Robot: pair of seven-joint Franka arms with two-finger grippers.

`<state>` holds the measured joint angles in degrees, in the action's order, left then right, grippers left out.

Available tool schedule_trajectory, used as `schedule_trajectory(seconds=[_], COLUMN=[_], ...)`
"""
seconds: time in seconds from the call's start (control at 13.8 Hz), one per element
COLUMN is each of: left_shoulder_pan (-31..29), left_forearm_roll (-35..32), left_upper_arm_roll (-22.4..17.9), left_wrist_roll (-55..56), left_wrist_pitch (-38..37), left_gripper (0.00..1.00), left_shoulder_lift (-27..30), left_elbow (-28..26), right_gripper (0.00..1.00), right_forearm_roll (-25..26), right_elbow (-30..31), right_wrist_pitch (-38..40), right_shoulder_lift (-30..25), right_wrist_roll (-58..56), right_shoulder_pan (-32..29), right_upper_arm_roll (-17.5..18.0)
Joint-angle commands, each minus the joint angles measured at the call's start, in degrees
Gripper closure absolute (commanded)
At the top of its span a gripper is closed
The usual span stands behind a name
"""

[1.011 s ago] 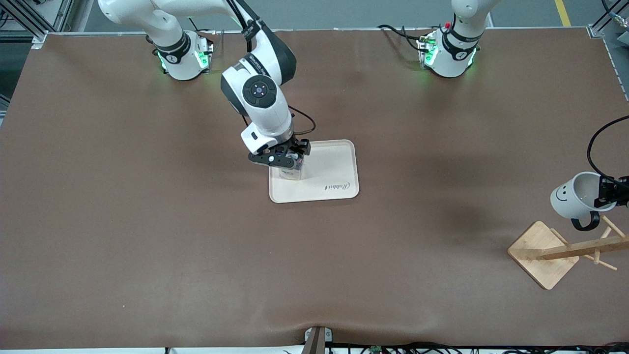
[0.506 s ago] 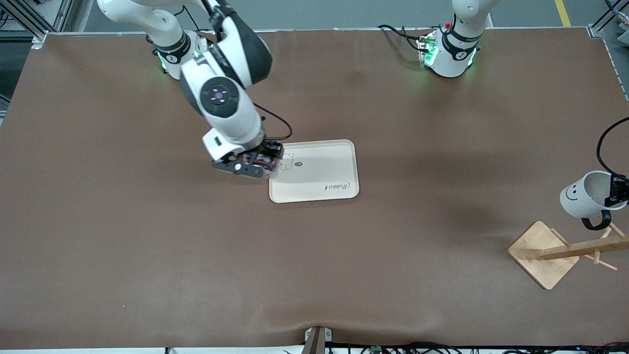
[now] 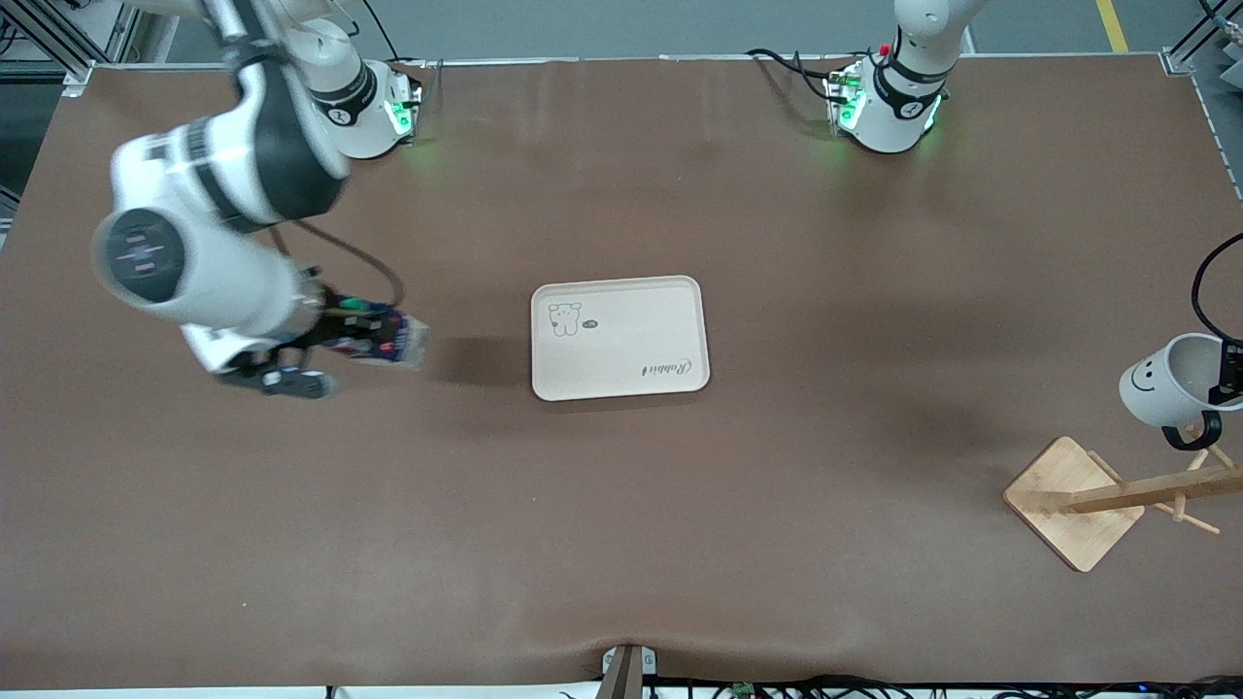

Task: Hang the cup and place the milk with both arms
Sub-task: 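Carry the mug to the tree while the right gripper carries milk away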

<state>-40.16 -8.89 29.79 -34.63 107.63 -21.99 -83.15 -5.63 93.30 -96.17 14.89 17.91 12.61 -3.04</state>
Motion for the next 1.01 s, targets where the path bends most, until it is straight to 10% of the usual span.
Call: schedule_trajectory(seconds=[0.0,0.29,0.94], left_shoulder_pan=[-0.9,-1.6,-1.5], left_forearm_roll=[1.0,0.9,0.5], left_upper_arm_roll=[0.5,0.4,0.4], left_wrist_roll=[-3.1,-5.1,-4.4], left_wrist_pitch=[0.2,2.2,2.3], left_gripper=[1.00,1.00,0.97], left_shoulder_lift=[-0.9,-2.7,-3.2], left_elbow=[0.8,1.3,1.4], right_gripper=[1.00,1.00,1.00], right_forearm_roll=[0.4,1.8,1.8], right_elbow=[9.7,24.4,32.7], right_wrist_pitch=[-4.7,-18.2,-27.1], right_shoulder_lift=[-5.5,-9.4,-8.8], right_wrist_roll=[-4.2,-15.2,-18.4], right_shoulder_pan=[-4.6,-14.3,-18.3], right_upper_arm_roll=[1.0,1.1,1.0])
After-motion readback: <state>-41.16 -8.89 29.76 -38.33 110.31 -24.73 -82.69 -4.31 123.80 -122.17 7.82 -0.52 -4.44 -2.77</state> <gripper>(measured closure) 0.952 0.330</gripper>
